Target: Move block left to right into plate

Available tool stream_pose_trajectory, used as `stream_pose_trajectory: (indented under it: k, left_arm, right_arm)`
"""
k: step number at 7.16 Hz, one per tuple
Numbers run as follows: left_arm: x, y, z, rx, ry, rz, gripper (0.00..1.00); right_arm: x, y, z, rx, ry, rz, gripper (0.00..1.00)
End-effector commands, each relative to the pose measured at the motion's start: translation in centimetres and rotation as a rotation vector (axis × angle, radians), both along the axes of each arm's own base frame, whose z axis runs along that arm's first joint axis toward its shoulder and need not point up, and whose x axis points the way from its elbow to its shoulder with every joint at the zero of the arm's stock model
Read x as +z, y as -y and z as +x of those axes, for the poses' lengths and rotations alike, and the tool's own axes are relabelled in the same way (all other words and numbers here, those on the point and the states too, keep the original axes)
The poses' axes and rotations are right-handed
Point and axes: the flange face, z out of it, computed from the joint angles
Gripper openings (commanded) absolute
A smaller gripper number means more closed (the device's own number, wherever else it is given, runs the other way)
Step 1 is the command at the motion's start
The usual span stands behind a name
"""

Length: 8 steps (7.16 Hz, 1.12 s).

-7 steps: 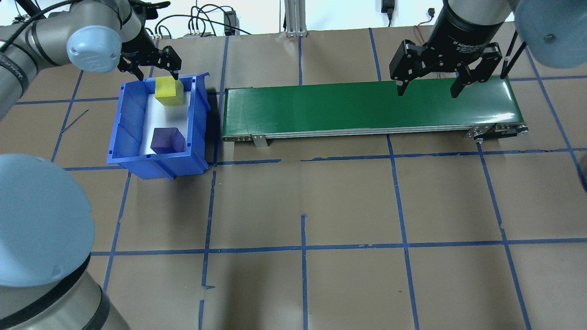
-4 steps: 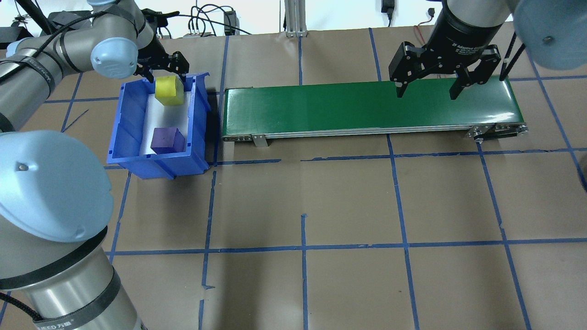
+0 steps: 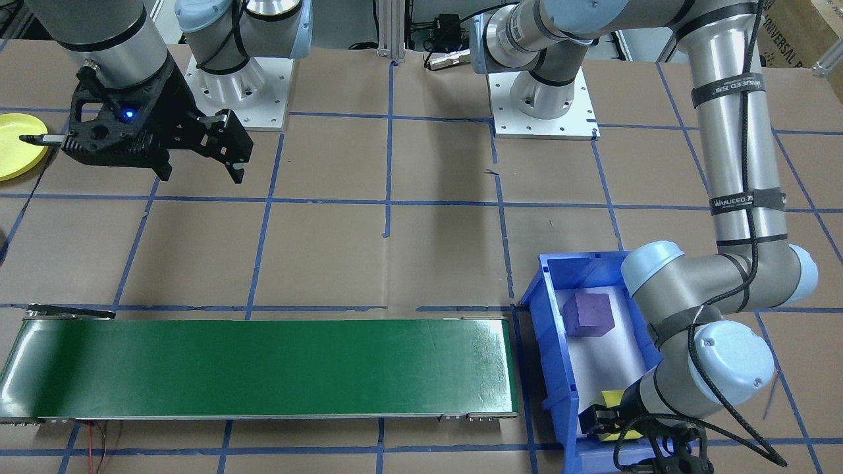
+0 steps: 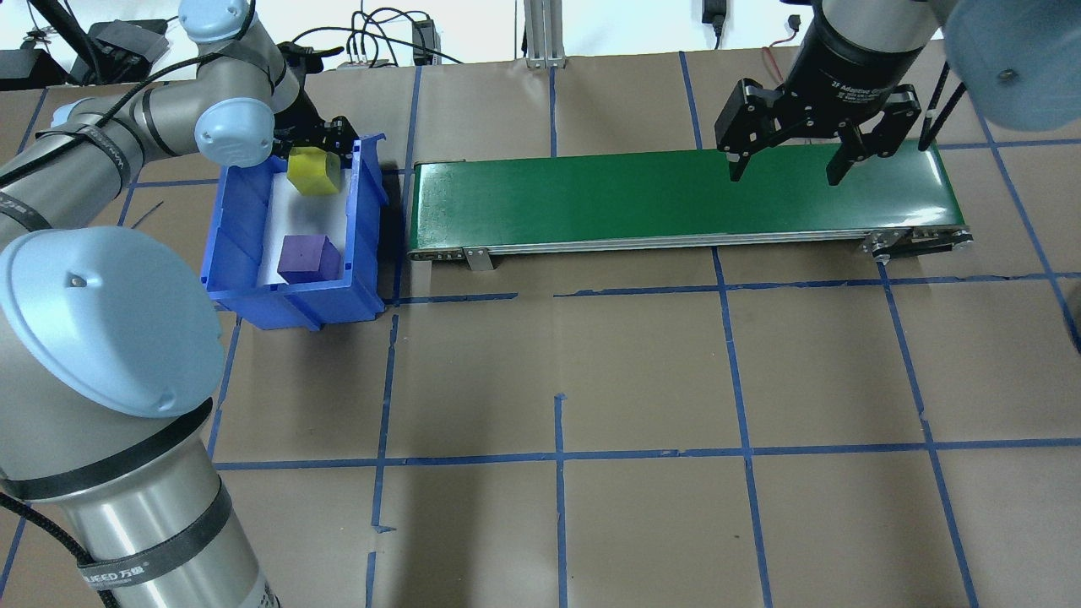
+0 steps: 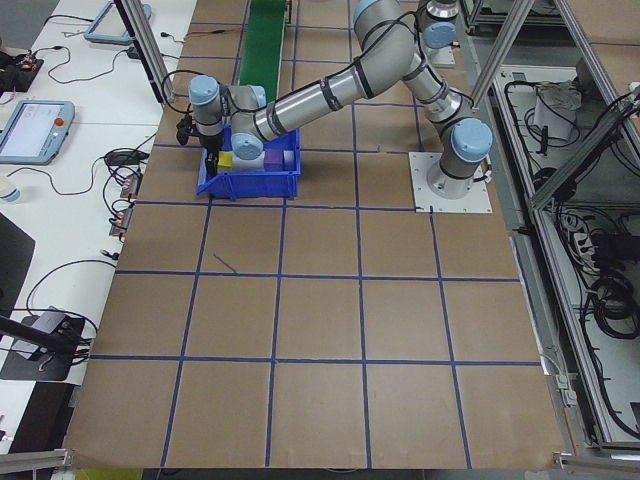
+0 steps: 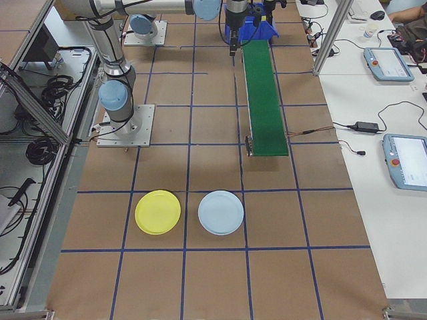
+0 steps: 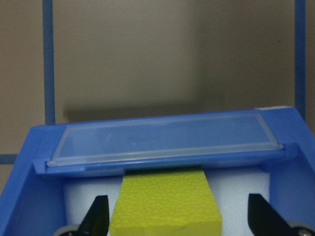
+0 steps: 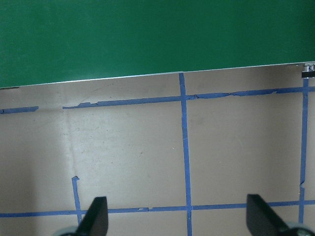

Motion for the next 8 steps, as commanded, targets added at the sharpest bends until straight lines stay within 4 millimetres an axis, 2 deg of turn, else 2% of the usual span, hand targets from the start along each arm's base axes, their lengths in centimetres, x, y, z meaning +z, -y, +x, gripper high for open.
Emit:
stream_pose_trajectory:
  k: [1,2,3,4,6,7,8]
  left_arm:
    - [-0.1,0.0,0.1,0.001,0.009,0.001,0.34]
    - [1.0,0.1,0.1,0.001,0.007,-0.017,0.31]
    - [4.3,0.0,0.0,0.002,0.008,-0.052,0.31]
    - [8.1,-1.2,-0.2,0.001,0.008,-0.046,0.31]
    - [16.5,-5.8,-1.8,-0.004,-0.003,0.009,0.31]
    - [18.6,-7.9,-3.6,0.018,-0.011,0.038,0.31]
    - [18.2,-8.9,-8.0,0.040,-0.017,0.039,0.31]
  right_arm:
    - [0.0,0.0,0.0,0.000,0.001,0.001,1.00]
    - [0.0,0.0,-0.1,-0.003,0.001,0.001,1.00]
    - [0.0,0.0,-0.1,-0.003,0.001,0.001,1.00]
    - [0.0,0.0,-0.1,-0.003,0.001,0.001,1.00]
    - [0.0,0.0,-0.1,-0.003,0.001,0.001,1.00]
    - [0.0,0.0,-0.1,-0.003,0.001,0.001,1.00]
    - [-0.1,0.1,-0.1,-0.004,0.003,0.002,1.00]
